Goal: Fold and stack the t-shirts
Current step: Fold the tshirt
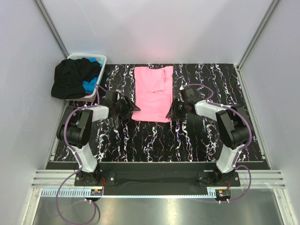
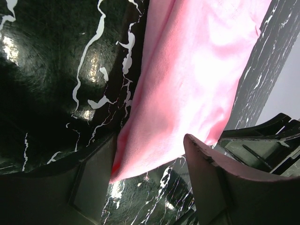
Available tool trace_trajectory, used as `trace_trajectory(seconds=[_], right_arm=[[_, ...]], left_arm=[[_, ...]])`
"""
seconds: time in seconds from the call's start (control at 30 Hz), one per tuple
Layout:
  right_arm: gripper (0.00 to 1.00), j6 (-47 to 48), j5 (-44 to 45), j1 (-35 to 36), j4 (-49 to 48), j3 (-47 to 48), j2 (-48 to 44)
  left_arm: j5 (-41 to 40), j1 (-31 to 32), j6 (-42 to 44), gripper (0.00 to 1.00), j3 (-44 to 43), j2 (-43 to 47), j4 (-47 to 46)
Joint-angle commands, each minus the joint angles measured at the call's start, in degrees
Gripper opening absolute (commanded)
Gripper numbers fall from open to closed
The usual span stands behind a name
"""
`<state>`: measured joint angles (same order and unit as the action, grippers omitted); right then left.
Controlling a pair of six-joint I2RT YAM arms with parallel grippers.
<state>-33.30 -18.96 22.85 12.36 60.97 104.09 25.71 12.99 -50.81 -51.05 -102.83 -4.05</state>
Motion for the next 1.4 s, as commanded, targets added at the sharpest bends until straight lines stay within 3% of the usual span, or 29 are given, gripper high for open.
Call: trace_trajectory(seconds=[0.0,0.47,0.7,0.87,1.17,1.3,1.37], right_arm=[[0.43,-1.06,-1.96,-0.18,-2.69,-1.2,-1.08],[0.37,-1.33,-1.34,-0.09,-1.9,-1.73,0.23],[0.35,-1.42,-0.9,-0.17,-1.37,-1.21,0.76],[0.34,-1.77,-0.64,-0.09,-1.46,-1.2,1.29],[0.33,-1.94,-0.29,-0.09,-1.37,-1.03,1.99],[0.28,-1.86,-0.2,-0.18,-1.37,-0.42,2.6],[0.19,-1.86,-0.2,-0.09,-1.11,0.02,2.87]], left_arm=[[-2.68,-0.07,1.23,0.66,-0.19,-0.8,5.62],[-4.97,-0.07,1.68,0.63,0.25,-0.45,11.34],[-10.23,-0.07,1.15,0.56,-0.98,-0.62,21.17],[-12.09,-0.07,1.67,0.52,-0.19,0.7,22.77],[-11.39,-0.07,2.29,0.3,-1.69,-1.32,22.87],[-11.21,-0.07,2.38,0.12,-1.69,-1.15,22.16],[-11.13,-0.07,2.64,0.0,-1.77,-1.15,22.16]])
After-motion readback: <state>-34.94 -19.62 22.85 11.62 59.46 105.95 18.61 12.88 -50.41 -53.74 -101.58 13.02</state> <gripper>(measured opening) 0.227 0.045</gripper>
